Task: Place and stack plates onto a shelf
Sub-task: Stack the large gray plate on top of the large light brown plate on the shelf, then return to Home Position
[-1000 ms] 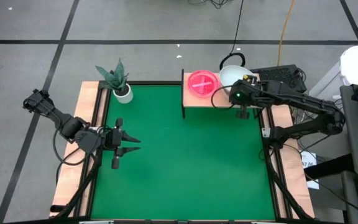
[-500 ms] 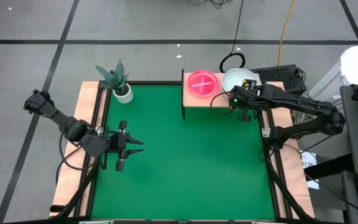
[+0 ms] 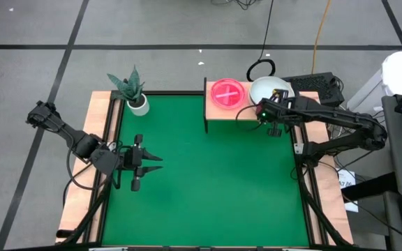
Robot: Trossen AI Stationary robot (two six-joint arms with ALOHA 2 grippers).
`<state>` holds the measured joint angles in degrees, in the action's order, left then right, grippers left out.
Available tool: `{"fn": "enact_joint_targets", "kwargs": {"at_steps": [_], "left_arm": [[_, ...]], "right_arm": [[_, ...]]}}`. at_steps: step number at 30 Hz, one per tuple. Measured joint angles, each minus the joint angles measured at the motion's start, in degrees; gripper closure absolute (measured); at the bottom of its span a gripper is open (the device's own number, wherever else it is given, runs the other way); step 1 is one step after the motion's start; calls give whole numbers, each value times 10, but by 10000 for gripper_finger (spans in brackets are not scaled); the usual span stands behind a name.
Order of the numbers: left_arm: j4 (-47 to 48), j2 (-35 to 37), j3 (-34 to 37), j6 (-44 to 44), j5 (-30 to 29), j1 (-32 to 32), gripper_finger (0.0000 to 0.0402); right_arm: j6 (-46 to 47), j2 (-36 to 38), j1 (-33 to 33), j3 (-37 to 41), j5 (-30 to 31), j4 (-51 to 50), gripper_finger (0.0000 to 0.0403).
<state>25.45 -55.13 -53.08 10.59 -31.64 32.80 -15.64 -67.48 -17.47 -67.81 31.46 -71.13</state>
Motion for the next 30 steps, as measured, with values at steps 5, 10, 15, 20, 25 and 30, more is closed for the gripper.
{"fn": "enact_joint_targets", "kwargs": {"at_steps": [5, 10, 15, 20, 25, 30], "left_arm": [[0, 0, 0, 2, 0, 0, 286], [0, 0, 0, 5, 0, 0, 286], [0, 0, 0, 3, 0, 0, 286], [-1, 0, 0, -2, 1, -3, 286], [-3, 0, 0, -10, 1, -13, 286], [-30, 0, 0, -50, 1, -22, 286]], "right_arm": [[14, 2, 11, 0, 4, 1, 351], [31, 23, 31, 0, 17, 6, 309], [35, 60, 60, 0, 30, 20, 272], [62, 87, 85, 0, 23, 41, 258], [123, 100, 120, 0, -63, 85, 267], [164, 108, 178, 2, -119, 156, 298]]}}
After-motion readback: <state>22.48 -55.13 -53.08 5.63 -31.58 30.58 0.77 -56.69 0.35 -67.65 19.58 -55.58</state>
